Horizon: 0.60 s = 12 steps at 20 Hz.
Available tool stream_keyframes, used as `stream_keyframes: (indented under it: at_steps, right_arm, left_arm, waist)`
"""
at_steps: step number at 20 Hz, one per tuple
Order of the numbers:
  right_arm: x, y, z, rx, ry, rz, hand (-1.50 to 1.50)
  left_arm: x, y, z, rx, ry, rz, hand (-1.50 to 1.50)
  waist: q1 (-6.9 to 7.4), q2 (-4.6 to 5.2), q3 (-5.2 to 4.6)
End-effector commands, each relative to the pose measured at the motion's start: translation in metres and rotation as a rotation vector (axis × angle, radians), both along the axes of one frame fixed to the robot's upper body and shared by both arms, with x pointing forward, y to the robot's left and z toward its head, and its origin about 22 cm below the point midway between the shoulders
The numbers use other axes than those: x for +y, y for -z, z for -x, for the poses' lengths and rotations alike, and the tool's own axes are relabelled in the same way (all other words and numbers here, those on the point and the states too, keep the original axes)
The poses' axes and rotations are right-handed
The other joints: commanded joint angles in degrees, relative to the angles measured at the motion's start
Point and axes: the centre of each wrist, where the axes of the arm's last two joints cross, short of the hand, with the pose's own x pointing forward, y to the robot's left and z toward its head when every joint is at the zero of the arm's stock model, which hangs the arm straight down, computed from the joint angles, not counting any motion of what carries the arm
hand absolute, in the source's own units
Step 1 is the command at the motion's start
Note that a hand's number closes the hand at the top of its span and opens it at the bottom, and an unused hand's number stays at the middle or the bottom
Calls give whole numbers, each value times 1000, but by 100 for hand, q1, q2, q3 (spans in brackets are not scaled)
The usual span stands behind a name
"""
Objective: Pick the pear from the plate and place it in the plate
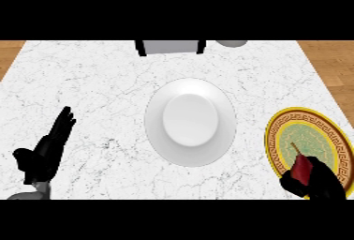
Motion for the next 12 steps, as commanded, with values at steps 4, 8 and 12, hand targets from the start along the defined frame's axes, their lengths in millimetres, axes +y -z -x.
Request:
stream_keyframes:
  at_steps: [4, 8, 12]
  right_arm:
    - [70, -5, 54, -195, 121, 121, 150]
    - [102, -23, 82, -231, 105, 185, 150]
    - [130, -52, 96, -336, 88, 266, 150]
  left_arm:
    - [3, 3, 8, 10, -6, 6, 0]
    - [6, -2, 6, -6, -20, 4, 0]
    - [4, -5, 2, -10, -1, 5, 0]
  waist:
    - [-9, 61, 89]
    - [-57, 57, 76]
    - [15, 98, 82]
